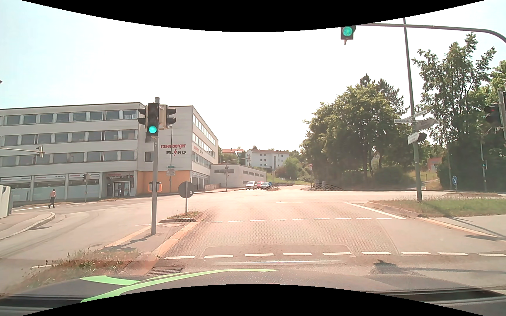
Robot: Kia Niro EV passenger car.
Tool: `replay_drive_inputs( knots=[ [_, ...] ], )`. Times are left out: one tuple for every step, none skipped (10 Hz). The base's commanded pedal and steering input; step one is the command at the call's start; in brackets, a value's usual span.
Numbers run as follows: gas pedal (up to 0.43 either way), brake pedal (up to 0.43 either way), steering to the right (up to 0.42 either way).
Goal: Follow the waypoints while adhering to traffic rules and regulations
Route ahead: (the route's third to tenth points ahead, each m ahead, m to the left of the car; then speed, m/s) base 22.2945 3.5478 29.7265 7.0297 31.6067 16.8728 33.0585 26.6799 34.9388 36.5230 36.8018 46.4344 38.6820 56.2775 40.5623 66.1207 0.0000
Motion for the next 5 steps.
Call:
replay_drive_inputs(
  knots=[
    [0.000, 0.372, -0.008],
    [0.000, 0.372, -0.008],
    [0.000, 0.372, -0.008],
    [0.000, 0.372, -0.008],
    [0.000, 0.372, -0.008]
  ],
)
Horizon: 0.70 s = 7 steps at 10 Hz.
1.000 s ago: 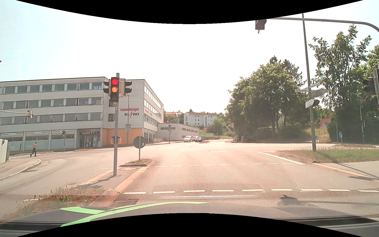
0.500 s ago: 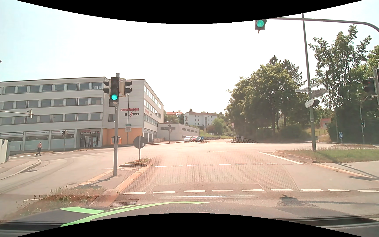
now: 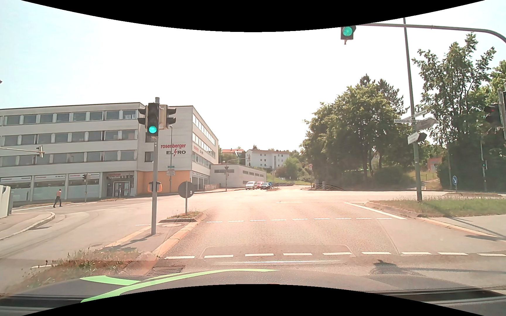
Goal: Follow the waypoints while adhering to traffic rules and regulations
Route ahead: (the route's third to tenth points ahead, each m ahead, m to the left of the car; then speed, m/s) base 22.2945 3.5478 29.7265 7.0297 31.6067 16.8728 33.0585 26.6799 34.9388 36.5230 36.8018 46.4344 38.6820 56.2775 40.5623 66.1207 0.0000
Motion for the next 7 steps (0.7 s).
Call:
replay_drive_inputs(
  knots=[
    [0.000, 0.372, -0.008],
    [0.000, 0.372, -0.008],
    [0.000, 0.372, -0.008],
    [0.000, 0.372, -0.008],
    [0.000, 0.372, -0.008],
    [0.000, 0.372, -0.008],
    [0.000, 0.372, -0.008]
  ],
)
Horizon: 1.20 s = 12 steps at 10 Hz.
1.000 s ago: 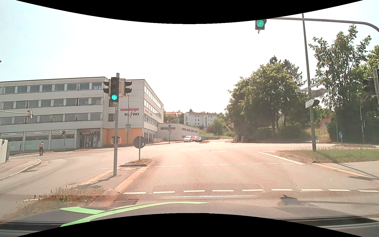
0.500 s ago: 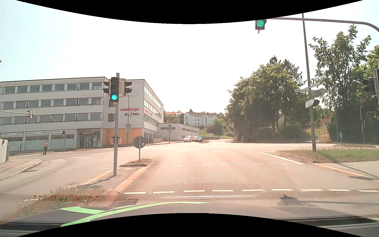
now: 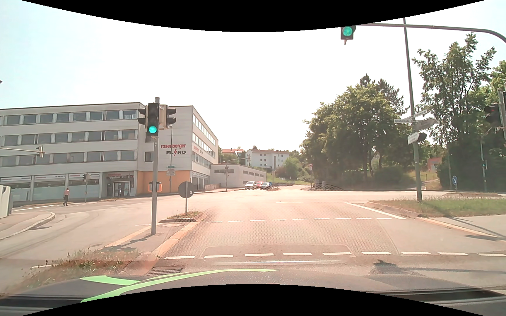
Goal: Follow the waypoints while adhering to traffic rules and regulations
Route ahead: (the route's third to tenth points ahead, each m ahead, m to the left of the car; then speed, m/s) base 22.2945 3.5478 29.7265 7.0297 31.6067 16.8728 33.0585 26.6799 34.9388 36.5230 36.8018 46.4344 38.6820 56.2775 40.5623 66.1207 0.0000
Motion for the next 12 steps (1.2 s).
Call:
replay_drive_inputs(
  knots=[
    [0.000, 0.372, -0.008],
    [0.000, 0.366, -0.008],
    [0.000, 0.372, -0.008],
    [0.000, 0.372, -0.008],
    [0.000, 0.366, -0.008],
    [0.000, 0.360, -0.008],
    [0.000, 0.244, -0.008],
    [0.000, 0.061, -0.008],
    [0.000, 0.000, -0.008],
    [0.000, 0.000, -0.008],
    [0.000, 0.000, -0.008],
    [0.087, 0.000, -0.008]
  ],
)
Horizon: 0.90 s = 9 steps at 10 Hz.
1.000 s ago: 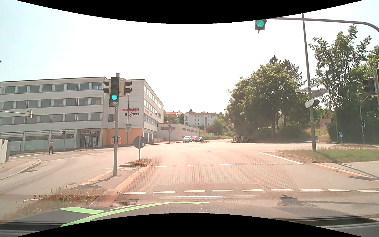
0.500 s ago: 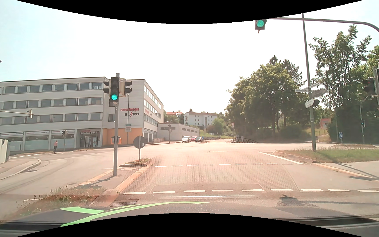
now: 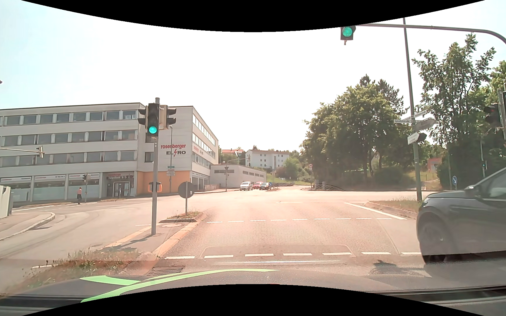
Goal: Follow the waypoints while adhering to traffic rules and regulations
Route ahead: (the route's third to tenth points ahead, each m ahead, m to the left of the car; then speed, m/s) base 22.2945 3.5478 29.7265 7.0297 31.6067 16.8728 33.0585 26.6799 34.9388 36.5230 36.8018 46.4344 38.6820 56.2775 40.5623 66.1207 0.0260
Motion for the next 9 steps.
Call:
replay_drive_inputs(
  knots=[
    [0.150, 0.000, -0.008],
    [0.177, 0.000, -0.008],
    [0.228, 0.000, -0.008],
    [0.248, 0.000, -0.008],
    [0.248, 0.000, -0.008],
    [0.248, 0.000, -0.008],
    [0.248, 0.000, -0.008],
    [0.248, 0.000, -0.008],
    [0.260, 0.000, -0.008]
  ],
)
